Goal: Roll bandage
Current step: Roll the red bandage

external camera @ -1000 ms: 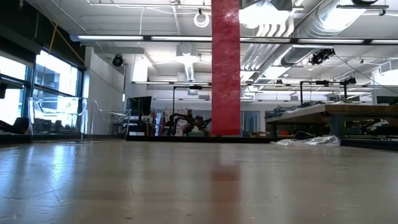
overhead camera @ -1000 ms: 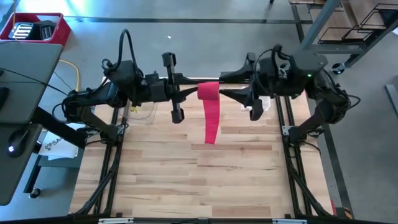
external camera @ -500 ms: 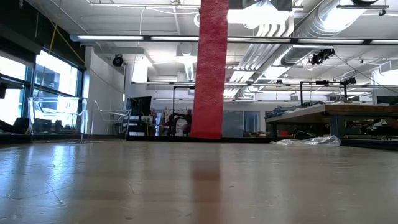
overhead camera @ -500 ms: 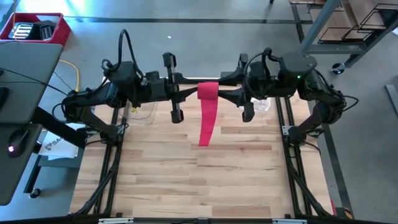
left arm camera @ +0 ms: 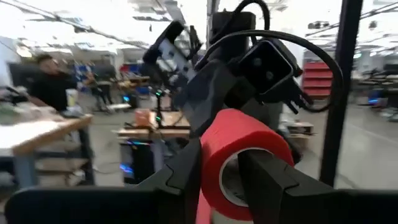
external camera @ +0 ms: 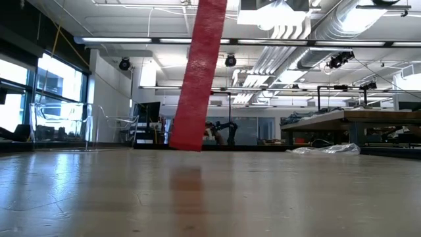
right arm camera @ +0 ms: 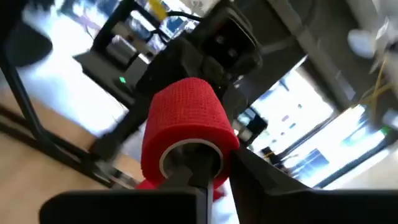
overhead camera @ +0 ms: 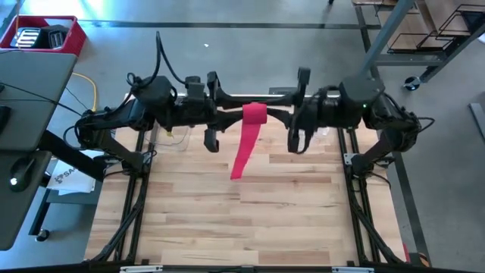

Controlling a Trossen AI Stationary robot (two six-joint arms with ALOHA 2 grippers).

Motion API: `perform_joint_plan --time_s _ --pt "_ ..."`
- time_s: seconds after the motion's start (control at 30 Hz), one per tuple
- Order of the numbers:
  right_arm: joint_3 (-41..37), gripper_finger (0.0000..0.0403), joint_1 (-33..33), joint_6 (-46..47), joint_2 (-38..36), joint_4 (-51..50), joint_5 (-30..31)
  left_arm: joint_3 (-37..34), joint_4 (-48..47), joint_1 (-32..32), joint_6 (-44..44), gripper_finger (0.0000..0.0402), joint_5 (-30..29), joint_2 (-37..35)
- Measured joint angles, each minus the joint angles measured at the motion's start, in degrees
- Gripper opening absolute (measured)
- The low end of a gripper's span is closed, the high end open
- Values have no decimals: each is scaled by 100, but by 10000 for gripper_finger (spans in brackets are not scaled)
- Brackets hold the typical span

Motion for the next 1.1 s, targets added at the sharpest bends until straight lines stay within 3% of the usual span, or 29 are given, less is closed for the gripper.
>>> perform_joint_plan --time_s 0.13,0.3,0.53,0.8,0.97,1.1 --pt "0 21 200 -738 2 20 209 0 -26 -3 -243 99 176 7" --pt "0 26 371 -715 6 67 377 0 -23 -1 -211 74 425 9" --pt "0 71 413 365 4 109 328 -1 -14 -2 713 12 423 4" --pt "0 152 283 2489 0 38 422 -2 134 -25 1930 13 370 0" --pt "2 155 86 3723 -9 -79 -198 -7 188 -90 2759 14 448 -3" --pt "7 130 -84 4201 22 -107 -681 -7 220 -130 3010 14 517 -11"
